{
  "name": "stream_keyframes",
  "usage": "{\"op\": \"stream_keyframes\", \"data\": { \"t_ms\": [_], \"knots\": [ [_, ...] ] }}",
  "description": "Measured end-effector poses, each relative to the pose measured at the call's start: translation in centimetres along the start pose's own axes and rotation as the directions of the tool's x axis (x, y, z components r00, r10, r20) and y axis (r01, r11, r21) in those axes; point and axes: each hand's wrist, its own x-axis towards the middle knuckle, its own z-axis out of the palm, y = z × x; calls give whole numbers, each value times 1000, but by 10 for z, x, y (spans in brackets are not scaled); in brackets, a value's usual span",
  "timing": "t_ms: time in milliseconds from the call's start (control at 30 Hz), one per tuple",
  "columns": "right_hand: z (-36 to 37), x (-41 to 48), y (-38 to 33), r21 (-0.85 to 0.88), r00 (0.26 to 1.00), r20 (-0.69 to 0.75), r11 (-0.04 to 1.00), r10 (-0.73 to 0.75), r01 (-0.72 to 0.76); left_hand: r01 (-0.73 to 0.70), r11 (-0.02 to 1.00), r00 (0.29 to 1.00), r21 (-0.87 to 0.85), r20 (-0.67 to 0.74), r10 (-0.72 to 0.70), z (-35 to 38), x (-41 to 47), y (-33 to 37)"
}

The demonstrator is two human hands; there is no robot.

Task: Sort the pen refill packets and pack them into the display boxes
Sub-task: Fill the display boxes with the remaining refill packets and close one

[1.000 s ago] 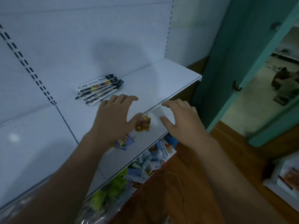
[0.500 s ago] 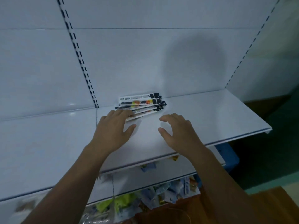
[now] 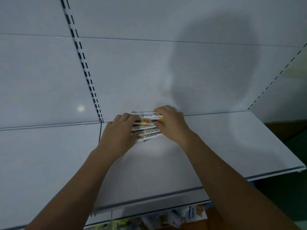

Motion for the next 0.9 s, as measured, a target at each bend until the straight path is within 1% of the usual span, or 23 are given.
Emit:
{"op": "stream_keyframes", "data": {
  "t_ms": [33, 100, 267, 333, 433, 500, 567, 633, 733, 800, 867, 900],
  "knots": [
    [1, 4, 2, -25, 999, 36, 1000, -5, 6, 14, 1000, 1000, -3, -7, -14, 1, 1, -1],
    [2, 9, 6, -50, 998, 59, 998, -38, 41, 39, 999, 999, -6, -23, -39, 2, 1, -1],
    [-3, 11, 13, -12, 986, 1, 986, -169, 169, 92, 996, 994, -7, -65, -93, 5, -1, 4],
    [-8, 11, 16, -2, 978, -43, 979, -203, 203, 95, 995, 991, -12, -91, -96, 5, -1, 6],
    [-19, 10, 19, 45, 967, -53, 967, -248, 250, 110, 994, 984, -8, -141, -110, 2, -1, 10],
    [-29, 8, 21, 119, 957, -38, 949, -289, 291, 95, 995, 979, 11, -185, -91, -4, 1, 15],
    [-41, 6, 19, 167, 948, 24, 936, -317, 308, 37, 996, 982, 80, -190, -21, -12, 6, 20],
    [-51, 4, 14, 186, 936, 85, 928, -341, 322, -33, 990, 990, 139, -130, 52, -20, 11, 27],
    [-59, 3, 4, 311, 933, 80, 898, -351, 311, -55, 994, 998, 96, 19, 53, -26, 17, 37],
    [-61, 2, 1, 417, 954, 41, 873, -297, 254, -55, 998, 993, 2, 103, 55, -25, 18, 38],
    [-60, -1, 0, 532, 978, 9, 829, -209, 173, -45, 988, 987, -149, 147, 67, -24, 17, 35],
    [-59, -2, -1, 586, 986, 0, 799, -168, 136, -39, 979, 984, -198, 164, 73, -24, 15, 33]
  ]
}}
